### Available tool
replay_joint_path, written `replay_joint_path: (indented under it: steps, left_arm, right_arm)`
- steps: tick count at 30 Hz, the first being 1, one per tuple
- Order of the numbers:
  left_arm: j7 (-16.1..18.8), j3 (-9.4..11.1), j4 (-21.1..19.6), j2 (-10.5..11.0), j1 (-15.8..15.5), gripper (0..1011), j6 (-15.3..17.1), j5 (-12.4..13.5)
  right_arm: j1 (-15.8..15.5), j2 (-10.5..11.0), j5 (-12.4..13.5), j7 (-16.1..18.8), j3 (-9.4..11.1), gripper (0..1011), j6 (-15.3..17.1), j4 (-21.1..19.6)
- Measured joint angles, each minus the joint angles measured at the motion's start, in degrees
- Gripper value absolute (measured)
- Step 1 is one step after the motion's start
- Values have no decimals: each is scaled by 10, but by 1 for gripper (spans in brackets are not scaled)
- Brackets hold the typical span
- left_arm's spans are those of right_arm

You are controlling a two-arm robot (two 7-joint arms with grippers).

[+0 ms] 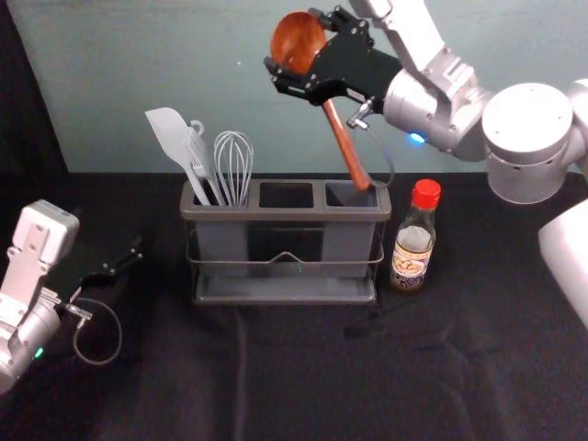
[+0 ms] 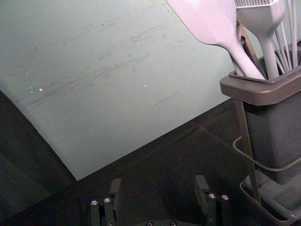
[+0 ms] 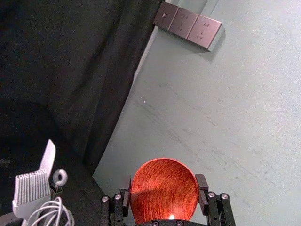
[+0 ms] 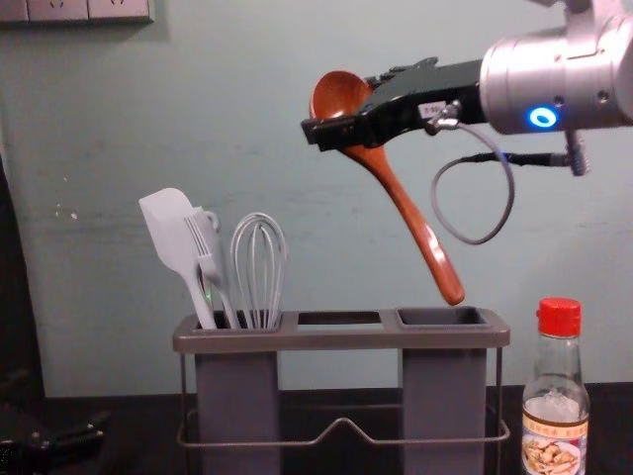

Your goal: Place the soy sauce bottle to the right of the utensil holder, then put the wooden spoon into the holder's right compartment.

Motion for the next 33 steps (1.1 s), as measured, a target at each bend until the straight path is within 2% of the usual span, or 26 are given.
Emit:
replay_joint_path:
  steps: [16,23,33]
  left_arm:
    - [0,0,0,0,0,1011,0,0]
    - [0,0,0,0,0,1010,0,0]
    - [0,0,0,0,0,1012,0,0]
  right_arm:
    - [-4,-5,-5,-1,-8,840,-1,17]
    - [-14,2,-9,-1,-5,840,20,7]
    - [-31,28,-12,8,7,840,76,-53]
